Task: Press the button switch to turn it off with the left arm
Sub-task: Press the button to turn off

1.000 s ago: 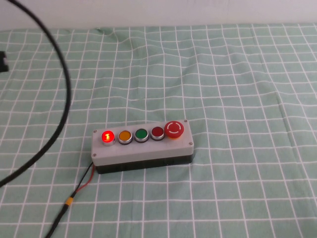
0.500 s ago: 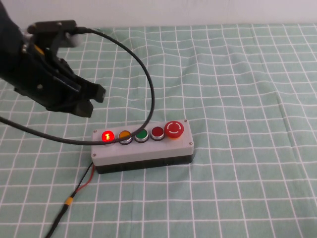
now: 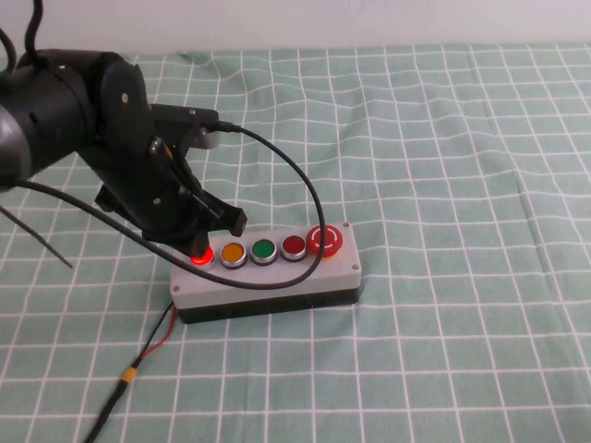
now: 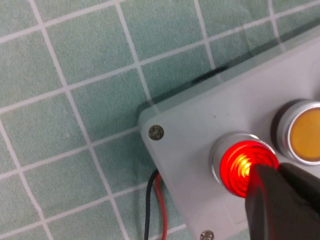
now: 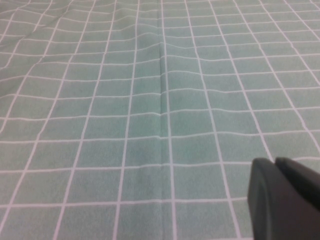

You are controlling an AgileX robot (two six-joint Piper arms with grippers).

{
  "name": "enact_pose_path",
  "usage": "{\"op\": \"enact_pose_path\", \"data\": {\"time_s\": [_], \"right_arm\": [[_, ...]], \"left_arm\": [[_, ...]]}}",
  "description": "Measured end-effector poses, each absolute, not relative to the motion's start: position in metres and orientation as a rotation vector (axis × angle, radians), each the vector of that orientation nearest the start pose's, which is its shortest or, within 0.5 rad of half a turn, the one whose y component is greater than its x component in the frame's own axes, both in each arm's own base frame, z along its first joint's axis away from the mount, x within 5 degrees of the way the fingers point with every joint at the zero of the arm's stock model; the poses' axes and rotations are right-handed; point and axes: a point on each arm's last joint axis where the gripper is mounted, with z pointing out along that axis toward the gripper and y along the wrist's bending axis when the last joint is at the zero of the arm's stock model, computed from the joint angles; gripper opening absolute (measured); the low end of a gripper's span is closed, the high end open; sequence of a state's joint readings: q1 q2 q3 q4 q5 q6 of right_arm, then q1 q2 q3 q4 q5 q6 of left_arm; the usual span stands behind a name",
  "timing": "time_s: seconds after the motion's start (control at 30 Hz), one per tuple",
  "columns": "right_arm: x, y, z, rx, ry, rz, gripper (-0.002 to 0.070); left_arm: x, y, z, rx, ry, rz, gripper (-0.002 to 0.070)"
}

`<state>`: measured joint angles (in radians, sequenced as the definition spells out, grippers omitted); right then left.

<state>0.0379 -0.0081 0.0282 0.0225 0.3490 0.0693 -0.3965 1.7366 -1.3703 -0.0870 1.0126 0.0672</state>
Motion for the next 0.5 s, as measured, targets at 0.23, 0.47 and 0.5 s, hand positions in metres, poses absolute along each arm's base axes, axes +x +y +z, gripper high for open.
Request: {"op": "enact_pose_path", "data": {"time_s": [0.23, 0.47, 0.5], "right_arm": [[0.053, 0.003, 0.173, 0.043, 1.853, 0.096, -0.0017], [0.053, 0.003, 0.173, 0.043, 1.853, 0.096, -0.0017], [0.053, 0.003, 0.173, 0.043, 1.853, 0.096, -0.0017]], "left_arm": [[0.332, -0.145, 0.251, 0.617, 2.821, -0.161, -0.0002], [0.335, -0.147, 0.246, 0.62, 2.847, -0.154, -0.0002], [0.336, -0.147, 0.246, 0.613, 2.847, -0.155, -0.0002]]}}
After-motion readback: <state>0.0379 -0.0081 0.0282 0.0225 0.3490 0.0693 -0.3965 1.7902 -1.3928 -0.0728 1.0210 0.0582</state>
